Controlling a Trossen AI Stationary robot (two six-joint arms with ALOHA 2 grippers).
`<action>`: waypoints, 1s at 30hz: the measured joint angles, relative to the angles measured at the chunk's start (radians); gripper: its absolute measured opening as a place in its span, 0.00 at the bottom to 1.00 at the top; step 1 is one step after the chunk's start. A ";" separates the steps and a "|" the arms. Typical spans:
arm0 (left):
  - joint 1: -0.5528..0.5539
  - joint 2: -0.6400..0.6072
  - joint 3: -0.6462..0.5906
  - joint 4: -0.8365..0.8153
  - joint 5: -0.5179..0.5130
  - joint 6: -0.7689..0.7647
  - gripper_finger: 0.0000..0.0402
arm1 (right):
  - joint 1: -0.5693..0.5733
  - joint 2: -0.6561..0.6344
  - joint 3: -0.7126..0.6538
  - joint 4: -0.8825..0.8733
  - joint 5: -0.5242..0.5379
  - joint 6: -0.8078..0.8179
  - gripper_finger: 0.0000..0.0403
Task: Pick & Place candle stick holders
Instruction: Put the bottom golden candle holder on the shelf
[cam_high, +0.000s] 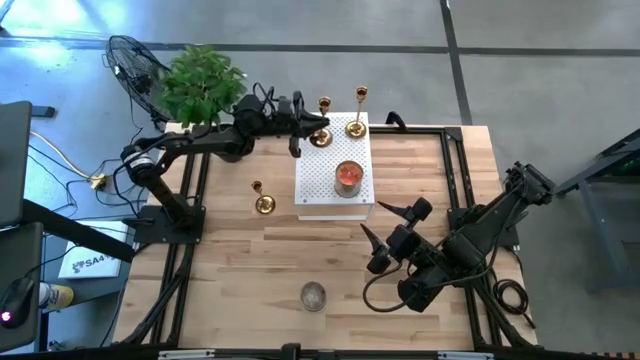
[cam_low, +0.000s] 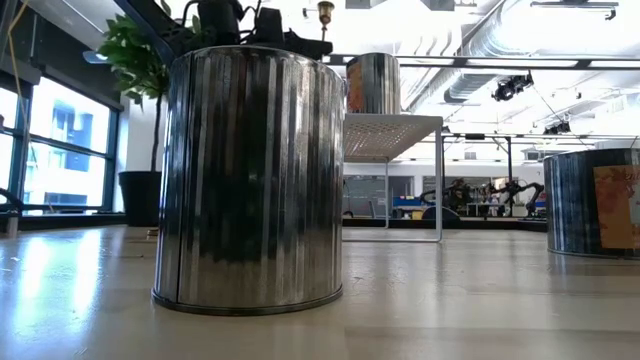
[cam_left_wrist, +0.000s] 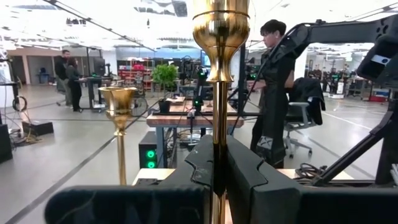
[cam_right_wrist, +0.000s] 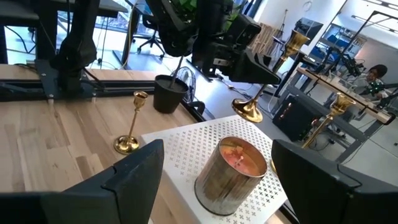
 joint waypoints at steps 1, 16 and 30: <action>-0.008 0.000 0.000 0.000 0.000 0.000 0.02 | 0.000 0.000 0.000 0.000 0.000 0.000 0.73; -0.112 -0.018 0.001 -0.083 -0.117 0.109 0.02 | 0.000 0.000 0.000 -0.030 -0.020 0.008 0.73; -0.151 -0.072 0.061 -0.238 -0.179 0.195 0.02 | 0.000 0.000 0.000 -0.123 -0.026 0.109 0.73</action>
